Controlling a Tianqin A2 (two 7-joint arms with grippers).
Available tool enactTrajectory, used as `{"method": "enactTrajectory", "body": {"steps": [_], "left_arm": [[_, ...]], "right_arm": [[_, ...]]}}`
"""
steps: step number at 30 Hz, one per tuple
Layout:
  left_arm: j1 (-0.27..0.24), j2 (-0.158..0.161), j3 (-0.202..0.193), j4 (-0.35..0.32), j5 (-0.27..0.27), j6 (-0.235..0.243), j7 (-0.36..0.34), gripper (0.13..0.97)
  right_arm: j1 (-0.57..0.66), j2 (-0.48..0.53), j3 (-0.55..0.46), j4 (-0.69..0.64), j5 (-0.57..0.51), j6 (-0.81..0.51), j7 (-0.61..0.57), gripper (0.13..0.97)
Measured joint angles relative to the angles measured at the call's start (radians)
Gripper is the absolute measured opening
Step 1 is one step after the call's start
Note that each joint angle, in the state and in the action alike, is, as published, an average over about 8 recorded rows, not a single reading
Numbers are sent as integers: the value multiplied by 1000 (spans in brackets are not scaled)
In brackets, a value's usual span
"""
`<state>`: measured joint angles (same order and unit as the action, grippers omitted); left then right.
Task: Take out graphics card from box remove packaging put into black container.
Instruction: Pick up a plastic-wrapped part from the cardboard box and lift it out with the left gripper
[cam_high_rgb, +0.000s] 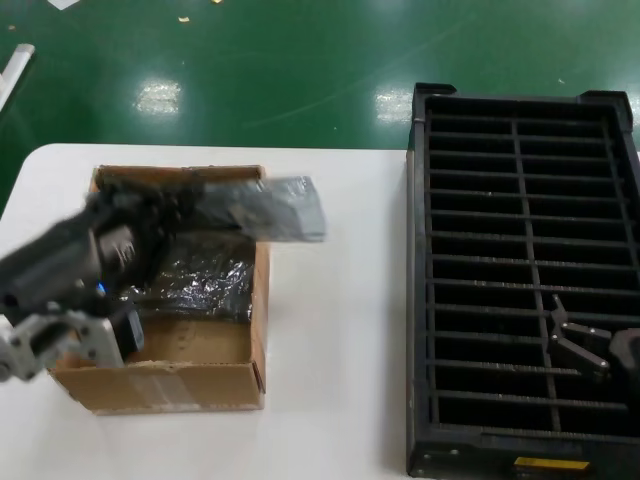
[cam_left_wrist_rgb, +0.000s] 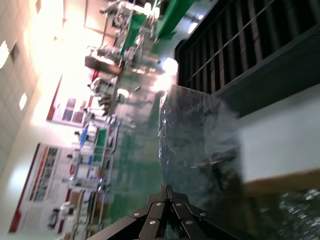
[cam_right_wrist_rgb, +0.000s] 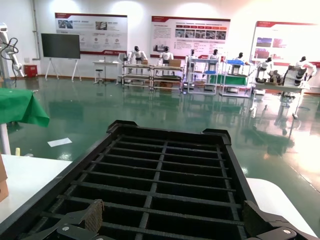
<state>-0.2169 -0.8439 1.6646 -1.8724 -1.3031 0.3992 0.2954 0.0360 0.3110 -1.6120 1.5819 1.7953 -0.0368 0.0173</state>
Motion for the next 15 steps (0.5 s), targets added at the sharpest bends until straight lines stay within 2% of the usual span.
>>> {"method": "enactTrajectory", "body": {"steps": [7, 15], "left_arm": [[59, -13, 28, -20, -78, -16, 100, 138], [68, -13, 32, -20, -90, -19, 119, 138]], "right_arm": [[0, 0, 0, 0, 0, 0, 0, 966], [9, -9, 4, 1, 1, -9, -7, 966]]}}
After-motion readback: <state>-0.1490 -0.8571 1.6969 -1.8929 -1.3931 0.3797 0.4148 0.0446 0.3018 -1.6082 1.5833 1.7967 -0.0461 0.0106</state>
